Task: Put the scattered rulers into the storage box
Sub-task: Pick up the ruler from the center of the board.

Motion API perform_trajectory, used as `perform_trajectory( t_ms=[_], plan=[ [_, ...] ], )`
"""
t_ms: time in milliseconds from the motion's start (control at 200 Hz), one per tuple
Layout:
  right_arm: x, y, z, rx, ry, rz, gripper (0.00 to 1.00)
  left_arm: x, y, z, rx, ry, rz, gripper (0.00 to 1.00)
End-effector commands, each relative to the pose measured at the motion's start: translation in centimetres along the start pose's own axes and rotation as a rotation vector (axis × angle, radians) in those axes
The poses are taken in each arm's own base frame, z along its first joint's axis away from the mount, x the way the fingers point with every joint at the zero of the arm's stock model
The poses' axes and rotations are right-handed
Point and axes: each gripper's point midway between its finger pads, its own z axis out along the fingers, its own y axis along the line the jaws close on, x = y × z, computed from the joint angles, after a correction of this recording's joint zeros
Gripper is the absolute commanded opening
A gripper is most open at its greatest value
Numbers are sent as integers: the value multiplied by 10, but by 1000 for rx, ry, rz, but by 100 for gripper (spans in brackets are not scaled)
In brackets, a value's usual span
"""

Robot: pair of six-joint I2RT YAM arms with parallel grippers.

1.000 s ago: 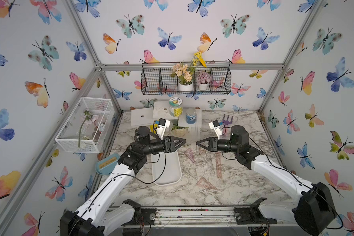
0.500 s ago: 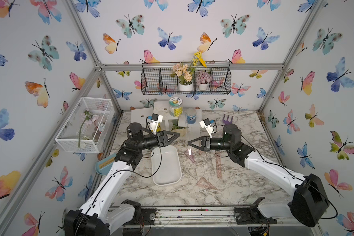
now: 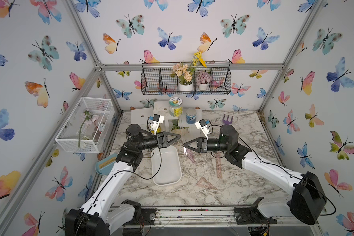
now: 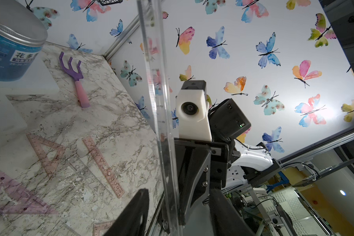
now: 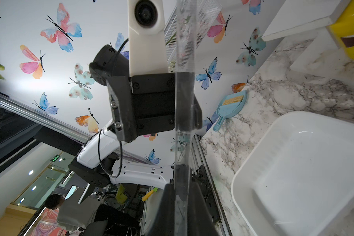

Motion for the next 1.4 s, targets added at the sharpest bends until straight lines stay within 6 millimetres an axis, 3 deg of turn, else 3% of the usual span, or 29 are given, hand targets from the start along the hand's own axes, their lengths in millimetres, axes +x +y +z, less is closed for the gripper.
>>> perform_trajectory(
  t_ms=[0, 931, 1146, 1297, 1397],
  plan=[
    [-6, 21, 7, -68, 14, -52, 2, 4, -7, 0, 52, 24, 6, 52],
    [-2, 24, 12, -77, 40, -66, 2, 4, -18, -1, 108, 24, -2, 22],
    [1, 21, 12, -71, 45, -58, 2, 6, -16, -2, 104, 27, -10, 10],
    [1, 21, 12, -69, 44, -60, 7, 8, -13, -2, 87, 34, -19, 0],
    [-1, 20, 12, -67, 40, -64, 11, 9, -11, -1, 77, 42, -23, 0]
  ],
)
